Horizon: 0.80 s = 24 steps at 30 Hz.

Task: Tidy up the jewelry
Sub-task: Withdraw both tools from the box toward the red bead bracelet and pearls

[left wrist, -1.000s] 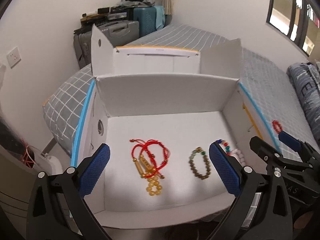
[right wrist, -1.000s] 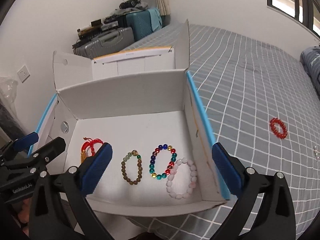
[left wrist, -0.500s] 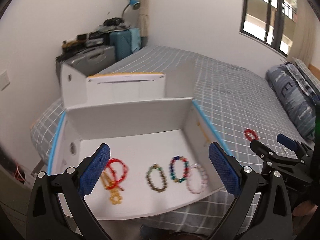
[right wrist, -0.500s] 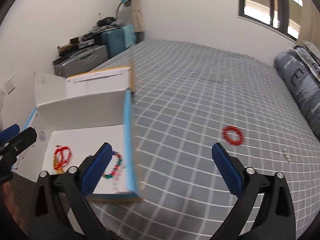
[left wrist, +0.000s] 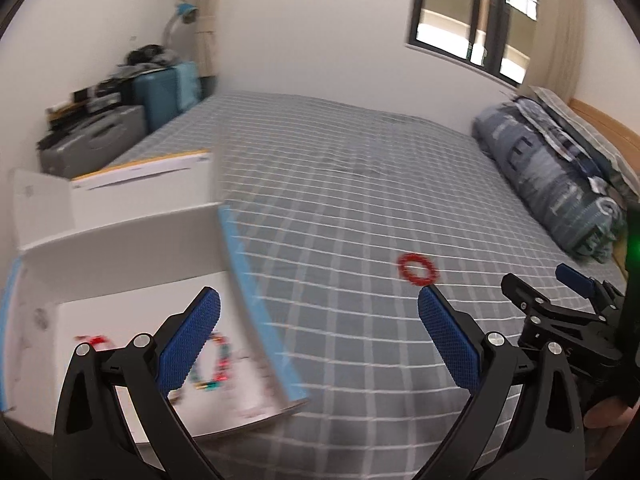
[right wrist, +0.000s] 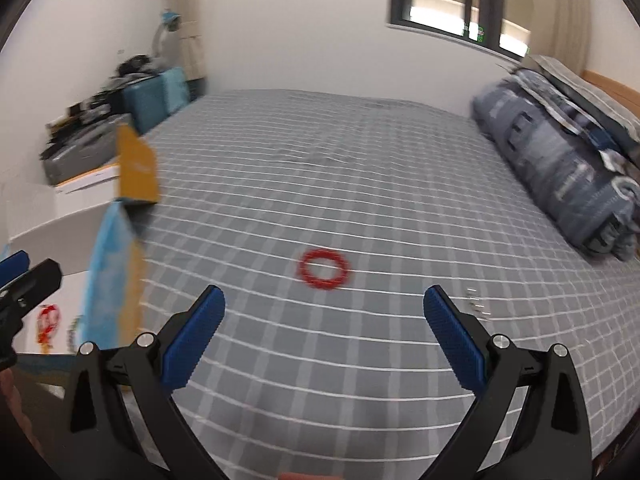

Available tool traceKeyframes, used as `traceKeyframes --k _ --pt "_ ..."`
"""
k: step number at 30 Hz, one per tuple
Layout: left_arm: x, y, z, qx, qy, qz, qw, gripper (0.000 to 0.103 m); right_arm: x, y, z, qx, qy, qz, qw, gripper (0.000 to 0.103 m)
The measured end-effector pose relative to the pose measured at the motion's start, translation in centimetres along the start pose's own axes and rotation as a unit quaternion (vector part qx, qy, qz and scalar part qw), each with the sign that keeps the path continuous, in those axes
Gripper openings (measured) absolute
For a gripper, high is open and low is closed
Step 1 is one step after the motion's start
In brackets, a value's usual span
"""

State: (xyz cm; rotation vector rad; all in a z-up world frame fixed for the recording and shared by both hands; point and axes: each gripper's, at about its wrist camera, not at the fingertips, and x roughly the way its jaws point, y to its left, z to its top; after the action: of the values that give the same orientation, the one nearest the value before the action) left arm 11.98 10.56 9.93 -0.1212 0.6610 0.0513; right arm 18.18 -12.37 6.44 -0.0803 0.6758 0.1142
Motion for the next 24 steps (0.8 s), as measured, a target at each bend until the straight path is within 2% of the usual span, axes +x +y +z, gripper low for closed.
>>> traceKeyframes --k 6,10,12,19,24 --pt "5.4 -6.1 1.2 0.025 0.024 -0.019 0.9992 0.097 3.2 -7.3 -0.5 0.033 0.023 -0.037 0.999 0.096" --pt "9.3 -9.8 1.6 0.043 0.039 -0.029 0.9979 0.097 5.7 -10.7 -0.8 0.046 0.037 -0.05 0.997 0.096" --pt "11.4 -11.2 1.6 0.047 0.05 -0.035 0.997 0.097 6.9 -11.7 -0.8 0.04 0.037 -0.071 0.996 0.096" --pt "19.4 -13.8 1.2 0.059 0.086 -0.035 0.9939 0.097 13.3 -16.5 -1.9 0.076 0.071 -0.092 0.99 0.096" --pt "24.4 -14.4 0.4 0.065 0.122 -0.012 0.9903 0.097 17.2 -18.4 -2.5 0.088 0.095 -0.1 0.987 0.096"
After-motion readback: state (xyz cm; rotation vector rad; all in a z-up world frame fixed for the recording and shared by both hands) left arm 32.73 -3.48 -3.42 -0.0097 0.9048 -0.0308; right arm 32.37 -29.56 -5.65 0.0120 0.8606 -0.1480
